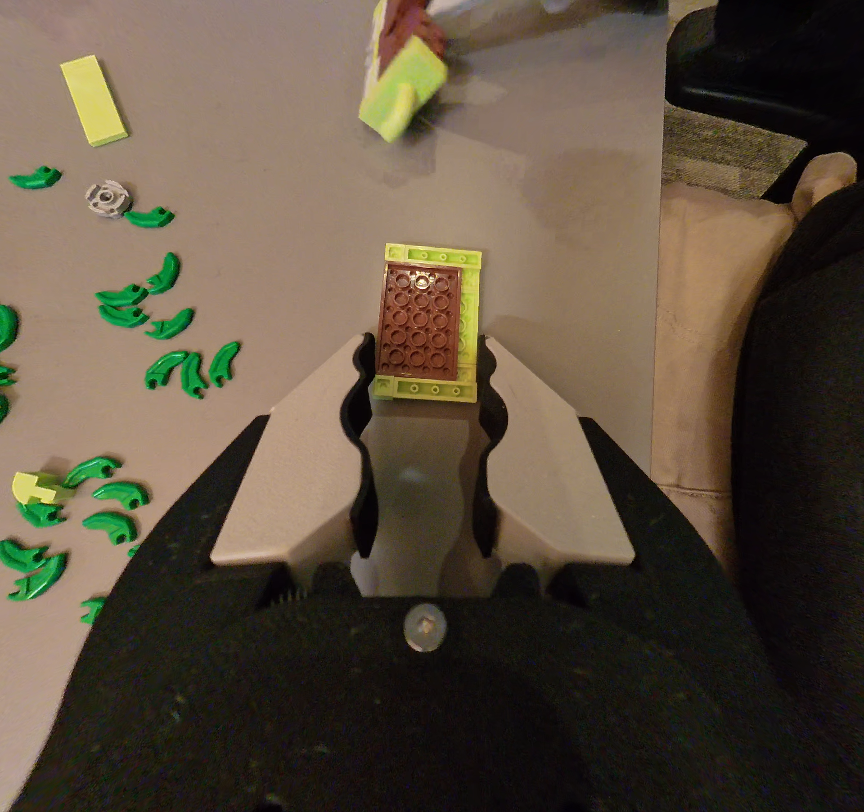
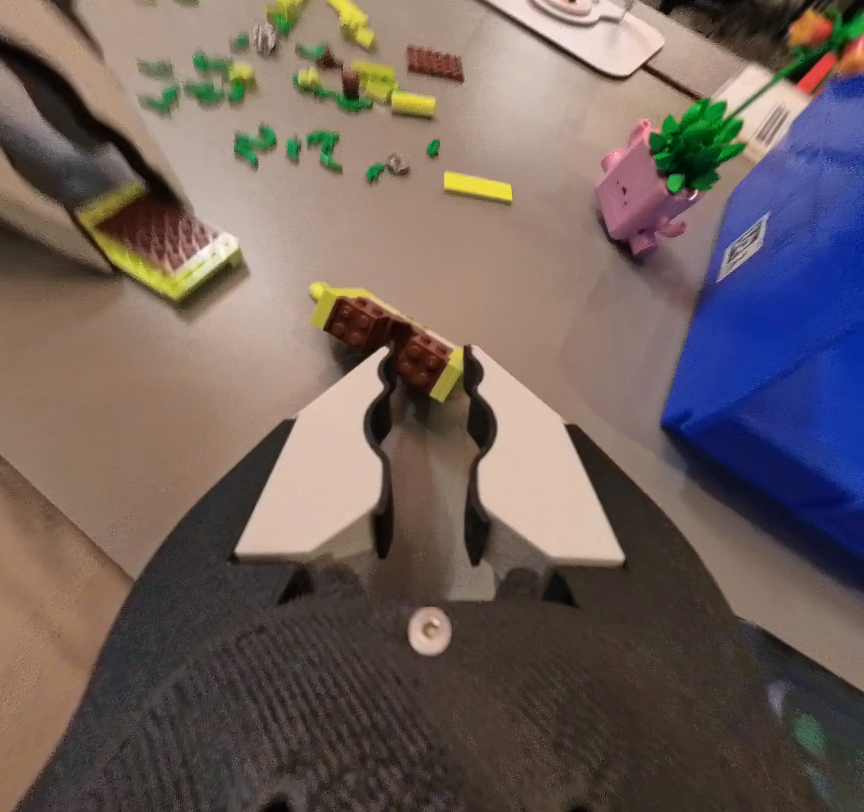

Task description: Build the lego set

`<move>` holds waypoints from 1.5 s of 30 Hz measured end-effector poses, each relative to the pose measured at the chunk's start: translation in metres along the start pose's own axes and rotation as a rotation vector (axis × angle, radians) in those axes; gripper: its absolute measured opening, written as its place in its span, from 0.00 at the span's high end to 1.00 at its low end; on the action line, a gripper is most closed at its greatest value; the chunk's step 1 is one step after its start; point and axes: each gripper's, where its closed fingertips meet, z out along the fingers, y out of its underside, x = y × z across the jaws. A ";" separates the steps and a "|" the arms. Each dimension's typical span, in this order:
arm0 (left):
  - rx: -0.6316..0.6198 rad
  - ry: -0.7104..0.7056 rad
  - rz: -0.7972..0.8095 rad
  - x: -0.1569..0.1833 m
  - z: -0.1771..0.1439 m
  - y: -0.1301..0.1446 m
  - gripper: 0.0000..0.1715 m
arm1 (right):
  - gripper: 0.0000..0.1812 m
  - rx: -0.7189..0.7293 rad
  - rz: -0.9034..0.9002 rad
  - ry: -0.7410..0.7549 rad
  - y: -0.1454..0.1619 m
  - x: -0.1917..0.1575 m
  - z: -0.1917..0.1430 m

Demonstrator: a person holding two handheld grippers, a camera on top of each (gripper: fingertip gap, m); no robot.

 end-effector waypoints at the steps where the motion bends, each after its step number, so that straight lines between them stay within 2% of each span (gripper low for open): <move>1: 0.000 -0.001 0.001 0.000 0.000 0.000 0.75 | 0.86 -0.026 -0.094 0.038 0.006 -0.003 -0.003; 3: -0.001 -0.004 0.004 0.000 0.000 0.000 0.75 | 0.92 -0.053 -0.238 0.102 0.015 -0.008 -0.007; 6: -0.002 -0.009 0.006 0.000 0.000 0.000 0.75 | 0.94 -0.038 -0.309 0.130 0.016 -0.017 -0.010; 14: 0.004 0.002 -0.022 -0.002 0.000 0.000 0.75 | 0.85 0.040 -0.084 0.085 0.005 -0.017 -0.026; 19: 0.001 -0.008 -0.012 -0.002 0.000 0.000 0.75 | 0.83 -0.024 0.061 0.049 0.023 -0.013 -0.031; 23: 0.000 -0.010 -0.010 -0.003 0.000 0.000 0.75 | 0.83 -0.063 0.077 0.014 0.032 -0.021 -0.022; 36: 0.000 -0.012 -0.008 -0.002 0.000 0.000 0.75 | 0.88 -0.002 0.103 -0.054 0.024 -0.035 -0.018; 45: -0.001 -0.014 -0.006 -0.002 0.000 0.000 0.75 | 0.89 0.009 0.079 -0.038 0.022 -0.035 -0.016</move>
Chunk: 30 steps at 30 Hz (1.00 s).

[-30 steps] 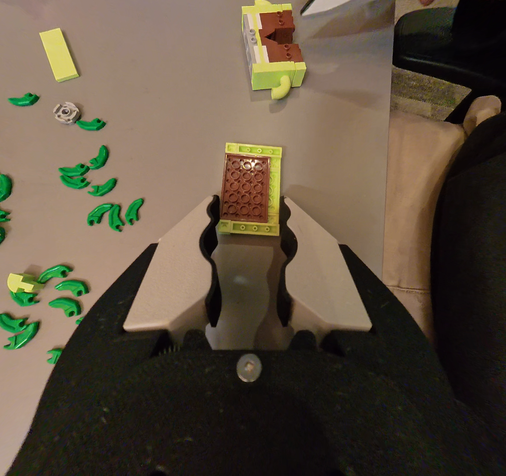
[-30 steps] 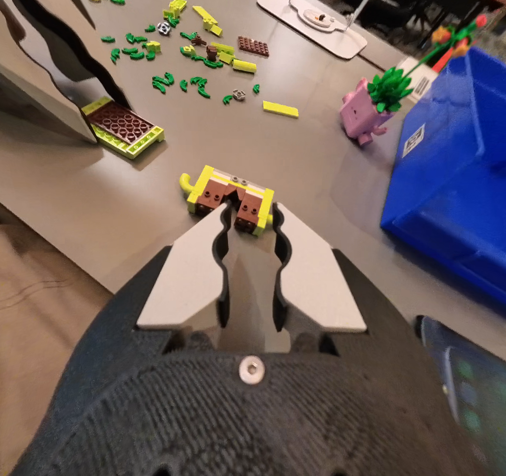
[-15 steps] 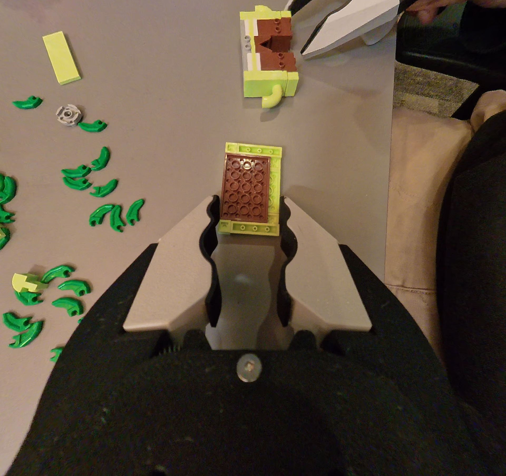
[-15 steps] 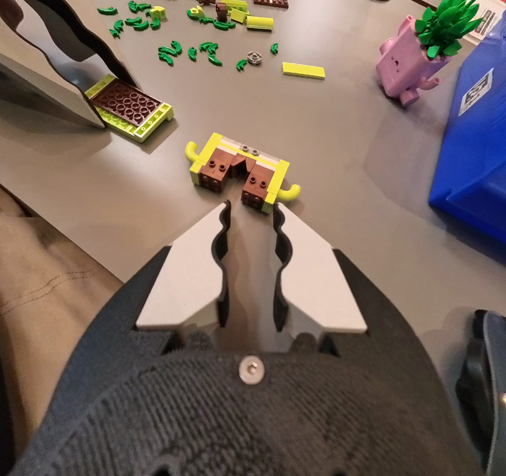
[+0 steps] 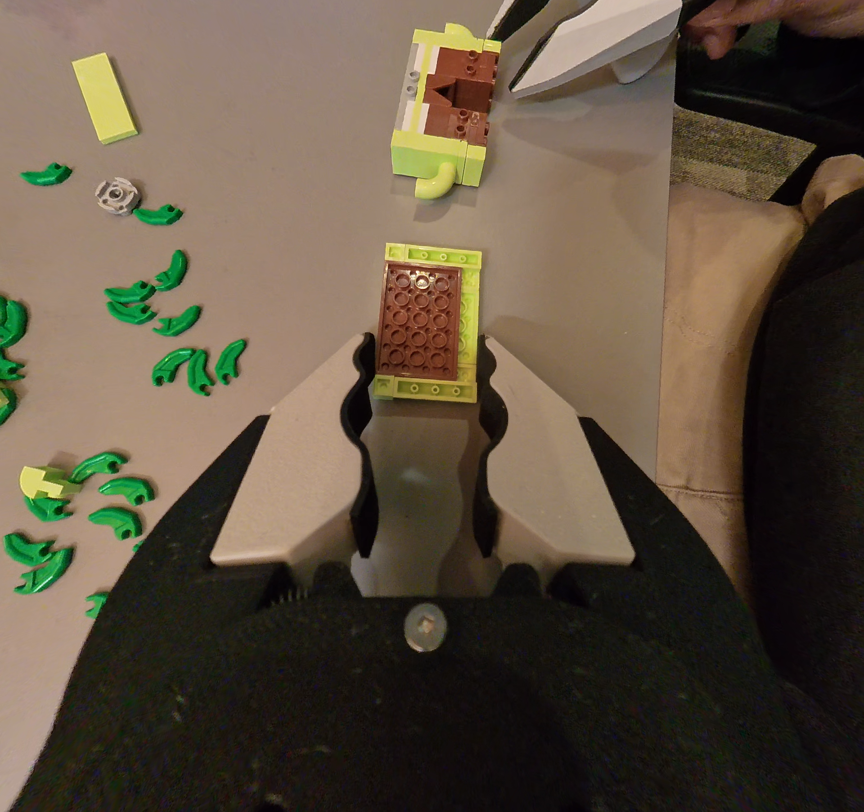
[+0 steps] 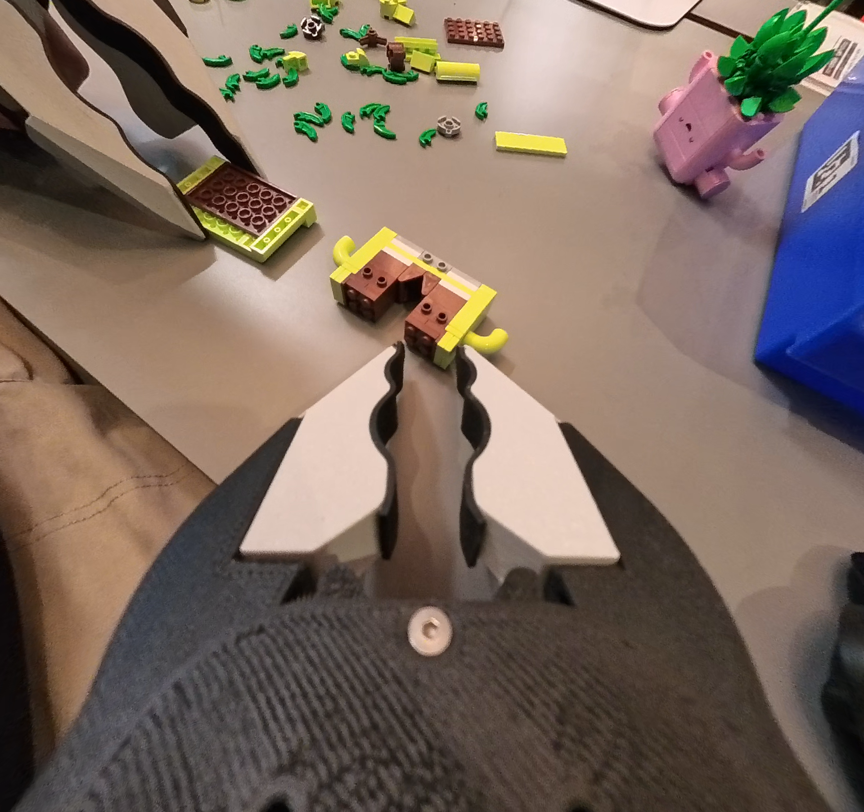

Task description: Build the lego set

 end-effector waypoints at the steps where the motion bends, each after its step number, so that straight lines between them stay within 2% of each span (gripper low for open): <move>1: 0.000 0.000 0.000 0.000 0.000 0.000 0.75 | 0.89 0.000 0.002 -0.001 0.000 0.000 0.000; 30: 0.000 0.001 -0.001 0.000 0.000 0.000 0.75 | 0.86 0.001 0.039 -0.021 0.001 0.001 0.000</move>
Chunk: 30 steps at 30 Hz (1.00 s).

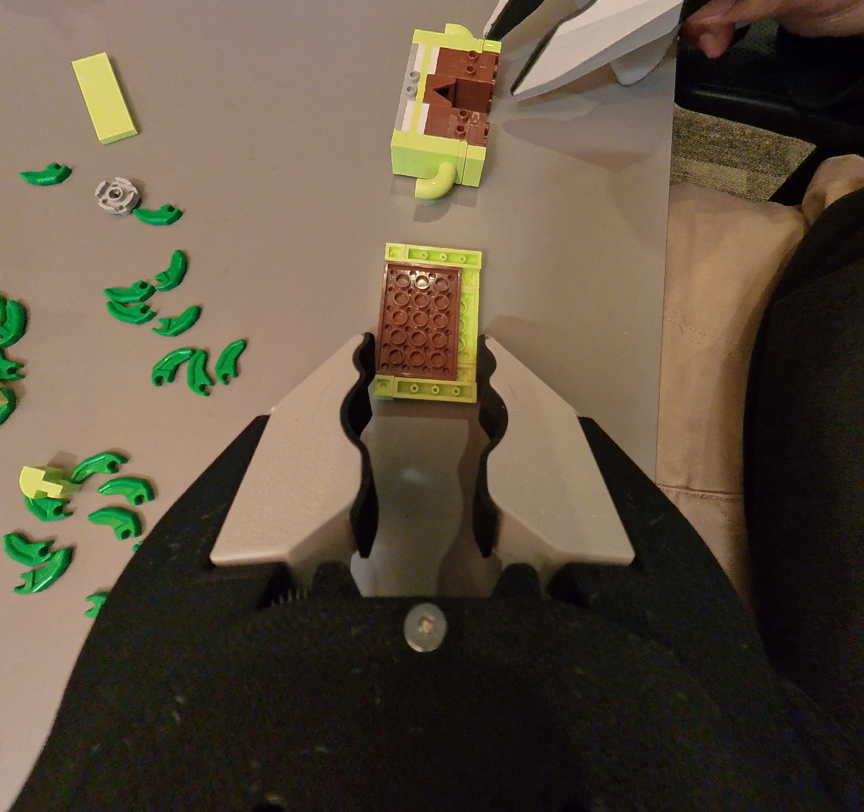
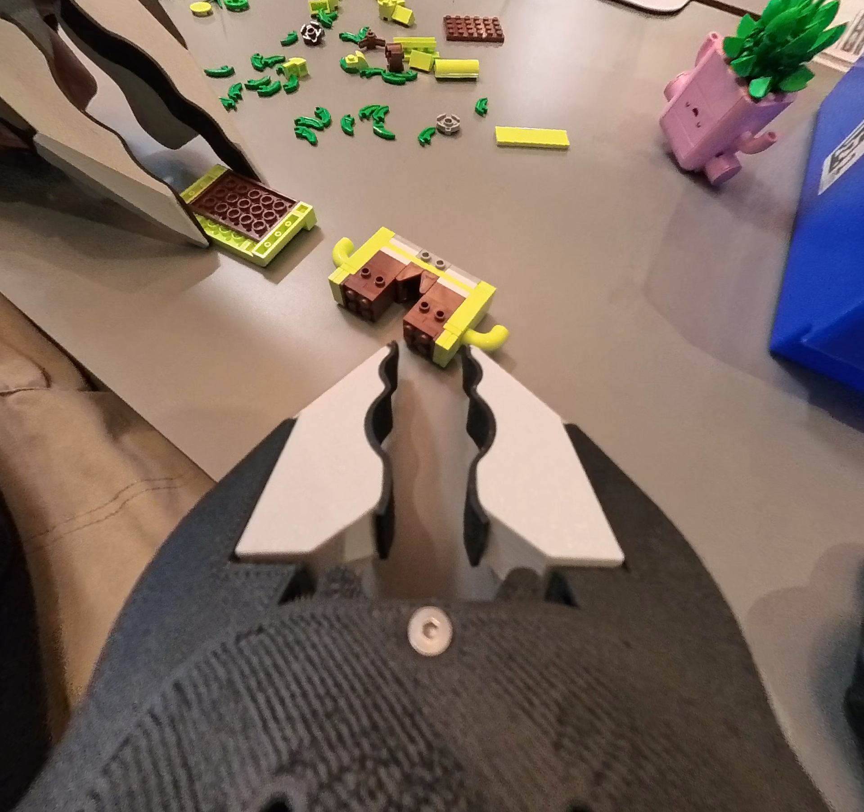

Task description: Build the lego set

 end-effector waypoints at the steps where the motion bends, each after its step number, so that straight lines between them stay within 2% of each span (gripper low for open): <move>1: 0.000 0.000 0.000 0.000 0.000 0.000 0.75 | 0.86 -0.001 0.007 -0.005 0.000 0.000 0.000; 24: -0.001 0.007 0.022 0.003 0.000 0.000 0.75 | 0.84 0.005 0.018 -0.037 0.001 -0.003 0.000; 30: 0.036 -0.030 0.091 0.006 -0.004 -0.004 0.75 | 0.85 0.096 -0.022 -0.043 -0.013 -0.004 -0.009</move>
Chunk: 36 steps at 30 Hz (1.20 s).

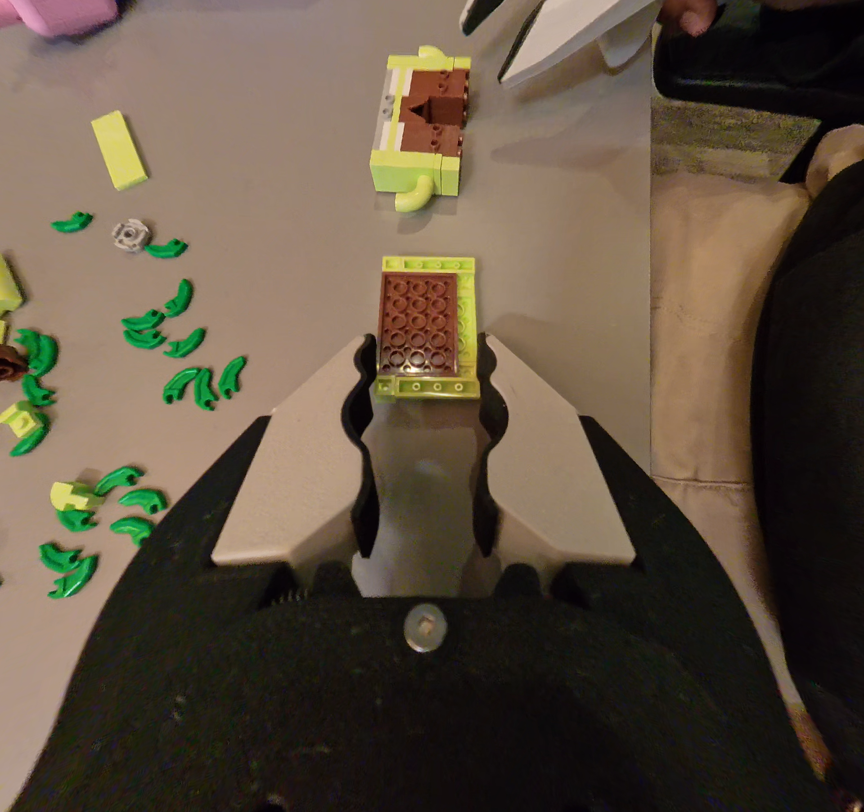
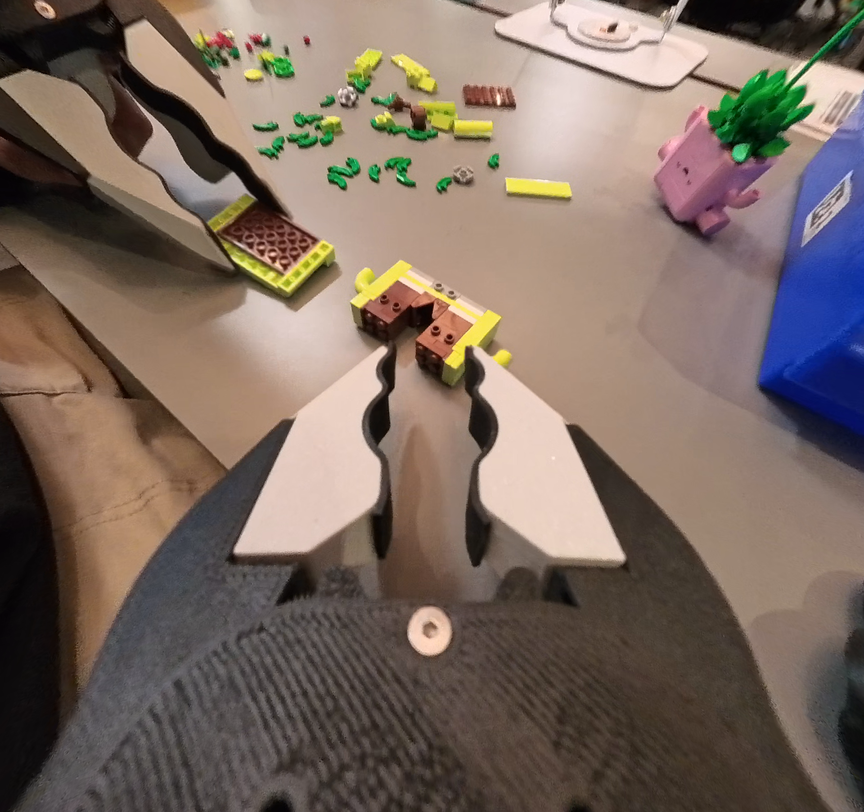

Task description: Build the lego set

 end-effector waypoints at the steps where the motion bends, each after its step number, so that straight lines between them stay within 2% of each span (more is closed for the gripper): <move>1: 0.023 -0.013 0.010 -0.001 -0.002 -0.003 0.75 | 0.85 0.028 -0.002 -0.005 -0.005 -0.001 -0.002; 6: 0.141 -0.059 0.037 -0.004 -0.013 -0.018 0.75 | 0.82 0.166 0.064 -0.175 -0.040 -0.033 -0.007; 11: 0.265 -0.052 0.024 0.001 -0.025 -0.037 0.75 | 0.77 0.150 0.251 -0.363 -0.052 -0.065 0.007; 17: 0.446 -0.118 0.073 0.005 -0.056 -0.069 0.75 | 0.72 0.279 0.531 -0.552 -0.083 -0.073 0.001; 19: 0.463 -0.119 0.095 0.010 -0.060 -0.073 0.75 | 0.71 0.299 0.603 -0.593 -0.089 -0.070 -0.001; 22: 0.478 -0.092 0.112 0.019 -0.060 -0.077 0.75 | 0.71 0.264 0.615 -0.601 -0.089 -0.070 0.002; 29: 0.482 -0.033 0.137 0.036 -0.056 -0.080 0.75 | 0.78 0.188 0.630 -0.694 -0.085 -0.089 0.005; 31: 0.472 -0.003 0.127 0.041 -0.052 -0.079 0.75 | 0.86 0.181 0.626 -0.691 -0.083 -0.090 0.008; 36: 0.448 0.022 0.064 0.039 -0.043 -0.076 0.76 | 0.87 0.163 0.597 -0.638 -0.079 -0.087 0.014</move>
